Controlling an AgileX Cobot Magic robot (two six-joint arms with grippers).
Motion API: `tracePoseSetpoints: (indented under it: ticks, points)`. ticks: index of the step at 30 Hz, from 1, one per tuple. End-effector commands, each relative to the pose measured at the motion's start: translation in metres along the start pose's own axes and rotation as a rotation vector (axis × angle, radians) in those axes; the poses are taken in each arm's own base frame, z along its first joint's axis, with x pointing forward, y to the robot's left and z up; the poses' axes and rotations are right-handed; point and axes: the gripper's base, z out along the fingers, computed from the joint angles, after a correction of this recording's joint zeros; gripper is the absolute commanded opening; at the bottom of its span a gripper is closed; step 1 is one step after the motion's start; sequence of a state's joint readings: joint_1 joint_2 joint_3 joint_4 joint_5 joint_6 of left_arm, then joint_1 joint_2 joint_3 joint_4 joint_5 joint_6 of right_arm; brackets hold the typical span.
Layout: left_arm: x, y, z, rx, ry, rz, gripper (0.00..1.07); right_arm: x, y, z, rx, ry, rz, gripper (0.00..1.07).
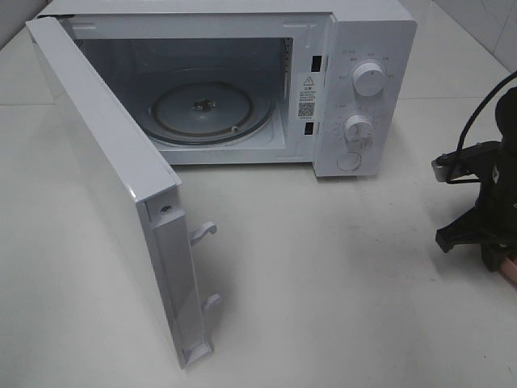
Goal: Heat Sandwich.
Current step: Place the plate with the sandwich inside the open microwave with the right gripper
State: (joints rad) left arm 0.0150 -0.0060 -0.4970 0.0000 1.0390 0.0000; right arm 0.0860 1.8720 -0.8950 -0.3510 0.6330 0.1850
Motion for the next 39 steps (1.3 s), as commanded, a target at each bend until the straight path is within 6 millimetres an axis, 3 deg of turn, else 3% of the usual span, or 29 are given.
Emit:
tracePoseSetpoints:
  ticks: [1,15,27,39]
  points:
    - [0.002,0.0,-0.003,-0.004,-0.027,-0.002,0.98,0.002,-0.002,0.001,0.005,0.016,0.005,0.0]
    - [0.002,0.0,-0.003,-0.004,-0.027,-0.002,0.98,0.003,0.001,-0.001,0.073,0.037,-0.025,0.0]
    - [0.002,0.0,-0.003,-0.004,-0.027,-0.002,0.98,0.008,0.004,-0.027,0.16,0.003,-0.04,0.0]
    - [0.002,0.0,-0.003,-0.004,-0.027,-0.002,0.98,0.022,0.021,-0.036,0.17,0.018,-0.097,0.01]
